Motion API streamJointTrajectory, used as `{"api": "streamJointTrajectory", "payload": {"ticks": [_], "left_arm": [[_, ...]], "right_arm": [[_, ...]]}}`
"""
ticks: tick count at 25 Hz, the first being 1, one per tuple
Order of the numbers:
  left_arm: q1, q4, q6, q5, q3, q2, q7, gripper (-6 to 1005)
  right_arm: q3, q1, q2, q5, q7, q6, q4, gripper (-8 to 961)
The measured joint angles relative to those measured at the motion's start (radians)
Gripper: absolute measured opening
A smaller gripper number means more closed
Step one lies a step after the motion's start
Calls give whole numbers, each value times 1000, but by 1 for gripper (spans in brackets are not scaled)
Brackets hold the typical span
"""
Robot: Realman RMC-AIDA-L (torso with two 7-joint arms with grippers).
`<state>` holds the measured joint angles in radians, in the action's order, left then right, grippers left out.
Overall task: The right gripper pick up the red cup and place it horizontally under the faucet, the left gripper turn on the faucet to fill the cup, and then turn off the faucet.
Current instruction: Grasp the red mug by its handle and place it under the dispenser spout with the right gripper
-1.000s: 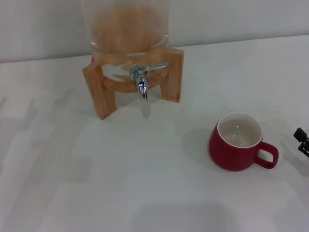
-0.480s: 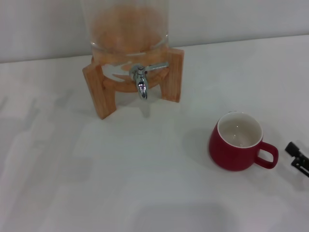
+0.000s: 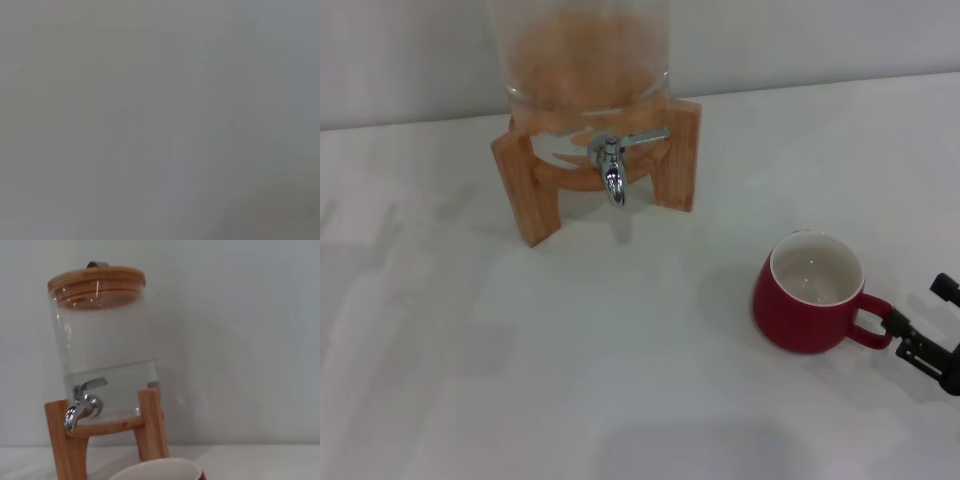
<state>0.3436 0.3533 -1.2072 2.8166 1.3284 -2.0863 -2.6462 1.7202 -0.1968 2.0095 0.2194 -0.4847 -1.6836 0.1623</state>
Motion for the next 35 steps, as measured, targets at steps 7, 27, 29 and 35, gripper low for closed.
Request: {"api": "streamJointTrajectory", "payload": {"ticks": [7, 27, 29, 35], "left_arm": [[0, 1, 0, 4, -1, 0, 0, 829], [-3, 1, -9, 7, 0, 0, 5, 830], [-4, 2, -10, 6, 0, 0, 5, 830], [-6, 3, -11, 5, 0, -1, 6, 830]], "right_arm": [[4, -7, 2, 28, -1, 67, -21, 844], [-13, -9, 2, -3, 5, 158, -41, 844], [-13, -9, 2, -7, 6, 159, -45, 843], [-13, -12, 2, -9, 6, 170, -66, 843]]}}
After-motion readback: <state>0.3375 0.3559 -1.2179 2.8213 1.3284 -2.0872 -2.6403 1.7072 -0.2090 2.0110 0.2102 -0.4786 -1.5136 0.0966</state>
